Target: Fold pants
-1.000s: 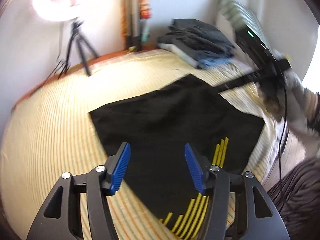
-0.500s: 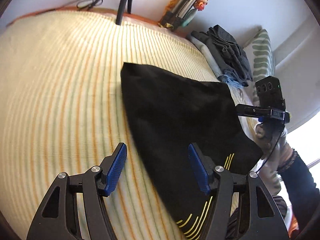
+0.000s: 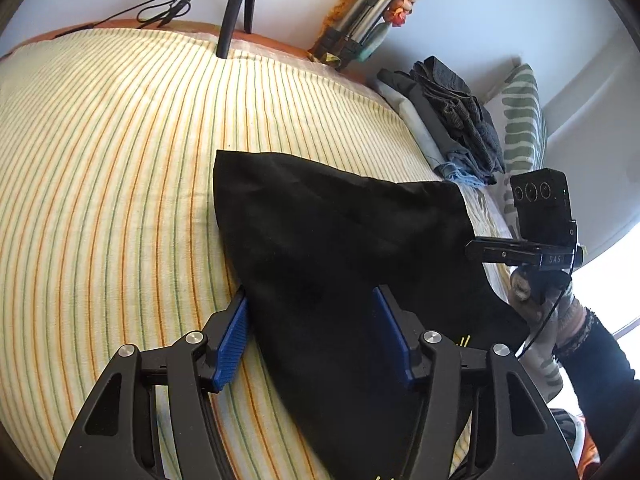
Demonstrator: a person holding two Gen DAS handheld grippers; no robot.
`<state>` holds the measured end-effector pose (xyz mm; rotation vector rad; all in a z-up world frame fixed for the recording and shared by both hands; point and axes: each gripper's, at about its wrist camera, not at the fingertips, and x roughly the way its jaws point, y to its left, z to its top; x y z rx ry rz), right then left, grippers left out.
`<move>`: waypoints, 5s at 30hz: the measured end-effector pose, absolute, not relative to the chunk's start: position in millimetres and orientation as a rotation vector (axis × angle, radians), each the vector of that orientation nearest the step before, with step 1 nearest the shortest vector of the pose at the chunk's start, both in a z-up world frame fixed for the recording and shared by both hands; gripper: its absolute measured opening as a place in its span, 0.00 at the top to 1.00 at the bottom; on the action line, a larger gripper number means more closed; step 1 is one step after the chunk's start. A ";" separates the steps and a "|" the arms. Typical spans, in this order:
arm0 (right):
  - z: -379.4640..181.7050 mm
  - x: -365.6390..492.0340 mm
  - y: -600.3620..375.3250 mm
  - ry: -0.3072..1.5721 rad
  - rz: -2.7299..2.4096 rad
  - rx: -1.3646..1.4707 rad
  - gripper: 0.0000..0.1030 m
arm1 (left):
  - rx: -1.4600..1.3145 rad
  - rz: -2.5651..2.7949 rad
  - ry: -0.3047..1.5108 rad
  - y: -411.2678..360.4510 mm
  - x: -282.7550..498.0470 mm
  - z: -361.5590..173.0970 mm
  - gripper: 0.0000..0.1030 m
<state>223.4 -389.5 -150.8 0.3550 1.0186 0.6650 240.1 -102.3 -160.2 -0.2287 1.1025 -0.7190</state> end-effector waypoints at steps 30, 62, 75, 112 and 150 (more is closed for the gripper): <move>-21.4 133.6 -408.8 0.665 0.388 0.163 0.84 | -0.069 -0.832 0.767 -181.5 229.2 -46.2 0.94; 62.5 271.5 -651.2 0.512 0.038 0.195 0.84 | 0.068 -0.970 0.591 -438.3 384.6 25.7 0.95; 20.2 344.1 -663.8 0.606 -0.080 0.133 0.83 | 0.131 -0.841 0.619 -472.1 429.4 -19.9 0.95; 93.3 203.1 -549.5 0.495 -0.231 0.006 0.14 | 0.152 -0.785 0.498 -362.1 294.9 81.9 0.31; 12.1 -46.4 -345.1 0.429 -0.263 0.048 0.00 | 0.159 -0.635 0.529 -170.8 68.5 39.2 0.19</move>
